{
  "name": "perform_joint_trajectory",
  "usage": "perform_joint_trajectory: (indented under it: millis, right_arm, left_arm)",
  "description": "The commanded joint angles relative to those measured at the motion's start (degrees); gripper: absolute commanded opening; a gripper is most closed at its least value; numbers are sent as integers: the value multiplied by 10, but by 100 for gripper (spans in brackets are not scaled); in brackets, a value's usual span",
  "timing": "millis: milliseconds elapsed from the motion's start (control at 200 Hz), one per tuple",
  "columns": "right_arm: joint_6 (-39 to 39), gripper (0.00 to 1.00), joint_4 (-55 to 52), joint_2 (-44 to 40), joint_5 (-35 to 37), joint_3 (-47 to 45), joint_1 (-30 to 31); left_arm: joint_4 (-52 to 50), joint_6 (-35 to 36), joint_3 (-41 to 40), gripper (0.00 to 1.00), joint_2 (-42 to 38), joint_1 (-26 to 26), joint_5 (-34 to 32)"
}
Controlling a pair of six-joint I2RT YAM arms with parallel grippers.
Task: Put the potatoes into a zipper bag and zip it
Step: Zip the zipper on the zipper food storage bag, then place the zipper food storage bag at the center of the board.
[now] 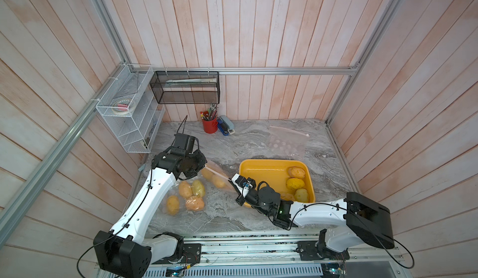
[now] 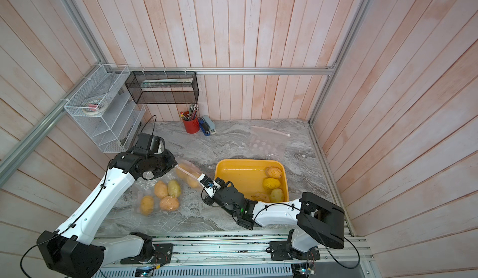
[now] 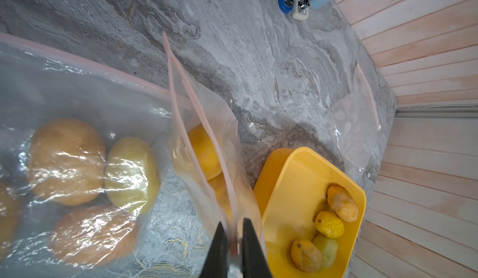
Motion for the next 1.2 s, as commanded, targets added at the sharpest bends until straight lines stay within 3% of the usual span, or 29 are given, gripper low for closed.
perform_joint_trajectory:
  millis: [0,385,750,970,1065,1195]
  right_arm:
    - [13,0,22,-29,13,-17,6]
    - [15,0,37,-48,40,-37,6]
    - [18,0,37,-41,30,-32,6]
    - [20,0,33,-8,46,9,4]
    - [53,0,6,10,55,40,-9]
    - [139,0,-51,34,20,90,-60]
  left_arm:
    - [43,9,-6,0,-8,37,-115]
    - [47,-2,-15,0,9,98,-125]
    - [38,-5,-4,0,6,103,-119]
    - [-18,-36,56,0,-7,103,-151]
    - [-42,-59,83,0,-3,103,-191]
    - [-45,-64,115,0,34,104,-188]
